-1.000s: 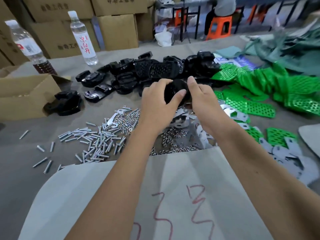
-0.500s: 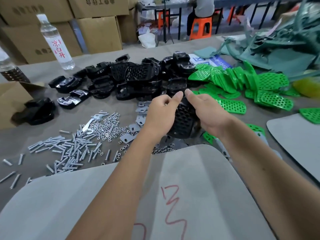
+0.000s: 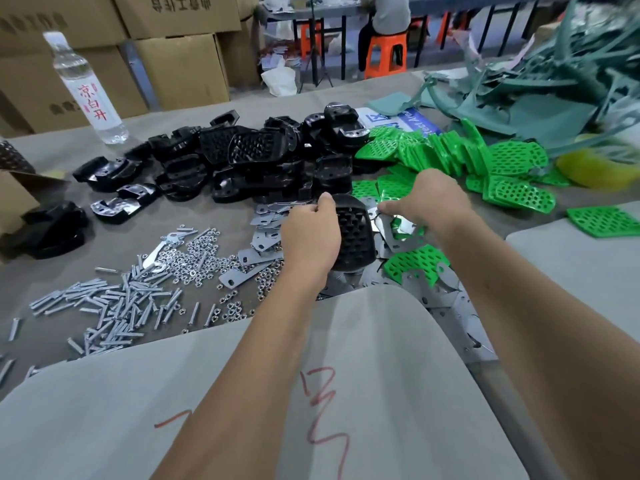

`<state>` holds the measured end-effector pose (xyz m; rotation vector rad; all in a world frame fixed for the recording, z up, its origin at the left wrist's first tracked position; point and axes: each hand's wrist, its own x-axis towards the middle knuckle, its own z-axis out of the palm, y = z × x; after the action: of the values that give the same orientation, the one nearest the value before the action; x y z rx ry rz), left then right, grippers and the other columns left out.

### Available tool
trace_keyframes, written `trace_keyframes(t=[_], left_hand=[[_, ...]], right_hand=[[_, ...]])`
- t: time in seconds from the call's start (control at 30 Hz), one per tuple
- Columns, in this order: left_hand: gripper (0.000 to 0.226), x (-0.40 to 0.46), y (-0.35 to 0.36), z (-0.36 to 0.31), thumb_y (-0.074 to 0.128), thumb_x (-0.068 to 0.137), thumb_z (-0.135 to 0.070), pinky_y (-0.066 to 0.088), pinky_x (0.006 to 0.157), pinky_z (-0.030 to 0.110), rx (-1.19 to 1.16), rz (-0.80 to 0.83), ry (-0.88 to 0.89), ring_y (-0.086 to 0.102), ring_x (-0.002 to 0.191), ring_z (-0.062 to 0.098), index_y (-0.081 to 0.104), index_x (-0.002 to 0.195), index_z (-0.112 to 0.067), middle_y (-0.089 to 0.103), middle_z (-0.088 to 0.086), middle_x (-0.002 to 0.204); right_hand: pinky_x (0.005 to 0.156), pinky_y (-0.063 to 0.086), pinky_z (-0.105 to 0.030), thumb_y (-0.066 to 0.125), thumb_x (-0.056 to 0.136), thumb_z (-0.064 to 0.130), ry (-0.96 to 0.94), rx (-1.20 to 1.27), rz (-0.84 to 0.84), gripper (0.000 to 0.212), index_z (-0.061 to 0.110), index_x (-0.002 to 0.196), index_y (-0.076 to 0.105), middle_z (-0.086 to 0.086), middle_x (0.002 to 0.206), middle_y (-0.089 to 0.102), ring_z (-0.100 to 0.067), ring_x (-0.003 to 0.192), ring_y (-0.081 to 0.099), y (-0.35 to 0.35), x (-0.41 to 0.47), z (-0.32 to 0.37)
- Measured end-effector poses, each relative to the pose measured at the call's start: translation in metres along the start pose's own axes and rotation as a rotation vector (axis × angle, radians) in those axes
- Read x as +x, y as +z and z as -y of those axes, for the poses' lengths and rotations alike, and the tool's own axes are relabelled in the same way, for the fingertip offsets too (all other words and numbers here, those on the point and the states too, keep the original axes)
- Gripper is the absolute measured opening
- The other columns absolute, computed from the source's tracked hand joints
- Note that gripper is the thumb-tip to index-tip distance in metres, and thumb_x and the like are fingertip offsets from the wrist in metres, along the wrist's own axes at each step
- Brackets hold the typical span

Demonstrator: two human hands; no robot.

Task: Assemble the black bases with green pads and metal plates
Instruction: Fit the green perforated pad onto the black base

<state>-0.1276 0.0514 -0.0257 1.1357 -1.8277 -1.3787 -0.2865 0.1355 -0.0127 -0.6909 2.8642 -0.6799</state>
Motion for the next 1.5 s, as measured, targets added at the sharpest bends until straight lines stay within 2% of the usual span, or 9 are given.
trace_keyframes(t=[0.27, 0.37, 0.43, 0.63, 0.83, 1.03, 1.17, 1.3, 1.5], left_hand=[[0.057, -0.002, 0.003, 0.000, 0.051, 0.103, -0.036, 0.020, 0.053, 0.034, -0.119, -0.108, -0.065, 0.025, 0.047, 0.016, 0.022, 0.056, -0.022, 0.024, -0.011, 0.033], [0.053, -0.002, 0.001, 0.002, 0.054, 0.101, -0.035, 0.026, 0.055, 0.031, -0.195, -0.117, -0.110, 0.032, 0.048, 0.017, 0.026, 0.059, -0.020, 0.031, -0.014, 0.039], [0.040, 0.002, -0.005, 0.002, 0.056, 0.100, -0.031, 0.050, 0.060, 0.035, -0.311, -0.097, -0.159, 0.059, 0.057, 0.026, 0.041, 0.066, -0.015, 0.057, 0.003, 0.059], [0.006, 0.000, -0.045, 0.006, 0.057, 0.097, 0.001, 0.065, 0.064, 0.042, -0.683, 0.002, -0.226, 0.073, 0.062, 0.032, 0.057, 0.103, 0.001, 0.072, 0.020, 0.083], [0.025, -0.008, -0.102, 0.034, 0.047, 0.091, 0.014, 0.065, 0.073, 0.047, -0.781, 0.004, -0.163, 0.074, 0.078, 0.040, 0.059, 0.111, 0.004, 0.072, 0.028, 0.096], [0.016, -0.014, -0.126, 0.047, 0.051, 0.100, 0.001, 0.066, 0.074, 0.042, -0.873, 0.053, -0.139, 0.077, 0.086, 0.034, 0.062, 0.112, 0.002, 0.074, 0.024, 0.106], [0.020, -0.016, -0.129, 0.049, 0.053, 0.103, -0.004, 0.064, 0.077, 0.038, -0.857, 0.129, -0.060, 0.075, 0.103, 0.032, 0.067, 0.118, 0.000, 0.074, 0.021, 0.119], [0.022, -0.016, -0.129, 0.047, 0.060, 0.103, -0.018, 0.061, 0.071, 0.030, -0.796, 0.082, -0.045, 0.075, 0.096, 0.022, 0.072, 0.116, -0.004, 0.077, 0.013, 0.109], [0.024, -0.018, -0.128, 0.049, 0.062, 0.102, -0.020, 0.058, 0.062, 0.026, -0.754, 0.048, 0.019, 0.076, 0.077, 0.020, 0.078, 0.094, -0.004, 0.079, 0.011, 0.090]], right_hand=[[0.080, 0.048, -0.040, 0.086, 0.086, 0.027, 0.112, 0.269, 0.167, 0.073, -0.005, 0.140, 0.048, -0.017, 0.112, 0.062, -0.036, 0.100, 0.061, -0.016, 0.003, 0.009], [0.093, 0.056, -0.046, 0.075, 0.095, 0.020, 0.028, 0.480, -0.070, 0.031, 0.005, 0.116, 0.059, -0.013, 0.113, 0.067, -0.033, 0.104, 0.066, -0.017, -0.001, 0.012], [0.080, 0.061, -0.042, 0.068, 0.099, 0.017, -0.037, 0.710, -0.197, 0.015, 0.012, 0.104, 0.054, -0.009, 0.108, 0.061, -0.031, 0.095, 0.069, -0.017, -0.012, 0.020], [0.052, 0.055, -0.026, 0.052, 0.106, 0.003, 0.032, 1.462, 0.020, 0.014, 0.016, 0.103, 0.056, -0.012, 0.107, 0.068, -0.018, 0.064, 0.073, 0.008, -0.062, 0.071], [0.043, 0.046, -0.024, 0.040, 0.098, -0.002, 0.053, 1.398, 0.090, 0.035, 0.018, 0.096, 0.069, -0.002, 0.087, 0.067, -0.013, 0.061, 0.063, 0.047, -0.101, 0.096], [0.069, 0.041, -0.029, 0.060, 0.096, 0.055, -0.229, 1.068, 0.110, 0.034, 0.023, 0.093, 0.074, 0.015, 0.064, 0.059, -0.009, 0.066, 0.055, 0.073, -0.111, 0.090], [0.078, 0.053, -0.025, 0.066, 0.098, 0.045, -0.409, 0.970, 0.157, 0.027, 0.020, 0.103, 0.076, 0.009, 0.088, 0.077, -0.005, 0.082, 0.070, 0.076, -0.114, 0.091], [0.045, 0.038, -0.006, 0.063, 0.104, 0.024, -0.443, 1.147, 0.349, 0.019, 0.019, 0.087, 0.070, 0.019, 0.055, 0.060, 0.004, 0.044, 0.053, 0.071, -0.115, 0.086], [0.042, 0.033, -0.009, 0.063, 0.104, 0.022, -0.431, 1.160, 0.336, 0.025, 0.017, 0.080, 0.070, 0.017, 0.052, 0.055, 0.001, 0.040, 0.044, 0.071, -0.114, 0.086]])
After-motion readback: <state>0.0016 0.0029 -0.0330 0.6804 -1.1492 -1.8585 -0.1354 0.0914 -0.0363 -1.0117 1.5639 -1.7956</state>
